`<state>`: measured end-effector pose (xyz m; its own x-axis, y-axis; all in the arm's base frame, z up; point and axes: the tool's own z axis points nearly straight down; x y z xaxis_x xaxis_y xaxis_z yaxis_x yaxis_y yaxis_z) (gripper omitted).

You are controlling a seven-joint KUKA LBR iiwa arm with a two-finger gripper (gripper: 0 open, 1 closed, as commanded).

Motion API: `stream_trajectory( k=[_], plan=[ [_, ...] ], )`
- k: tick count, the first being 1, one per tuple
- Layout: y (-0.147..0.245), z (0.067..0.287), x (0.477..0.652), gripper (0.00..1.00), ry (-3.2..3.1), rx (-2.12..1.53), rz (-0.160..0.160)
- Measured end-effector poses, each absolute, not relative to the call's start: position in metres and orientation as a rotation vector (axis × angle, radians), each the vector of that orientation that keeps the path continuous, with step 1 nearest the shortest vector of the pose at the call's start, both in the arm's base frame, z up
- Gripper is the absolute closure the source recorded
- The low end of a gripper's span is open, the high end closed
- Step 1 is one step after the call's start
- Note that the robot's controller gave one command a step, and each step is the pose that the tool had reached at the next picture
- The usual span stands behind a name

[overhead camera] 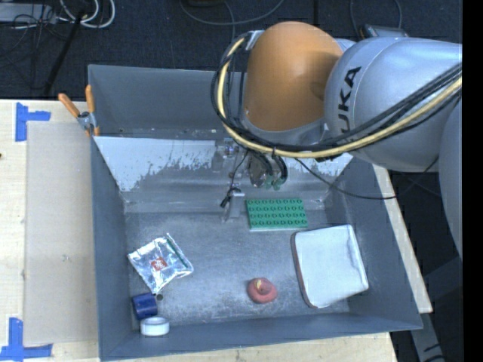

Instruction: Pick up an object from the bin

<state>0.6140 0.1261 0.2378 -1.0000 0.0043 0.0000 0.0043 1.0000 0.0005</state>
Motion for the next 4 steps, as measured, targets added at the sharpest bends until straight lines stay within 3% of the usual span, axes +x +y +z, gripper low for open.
stream_trajectory(
  k=[1,2,3,4],
  plan=[
    [0.168,0.189,0.555,0.0,3.138,0.24,0.0],
    [0.183,0.065,0.541,0.0,3.138,0.284,-0.005],
    [0.183,0.069,0.543,1.0,3.131,0.291,0.0],
    [0.247,0.182,0.569,1.0,3.124,0.234,0.01]
  ],
)
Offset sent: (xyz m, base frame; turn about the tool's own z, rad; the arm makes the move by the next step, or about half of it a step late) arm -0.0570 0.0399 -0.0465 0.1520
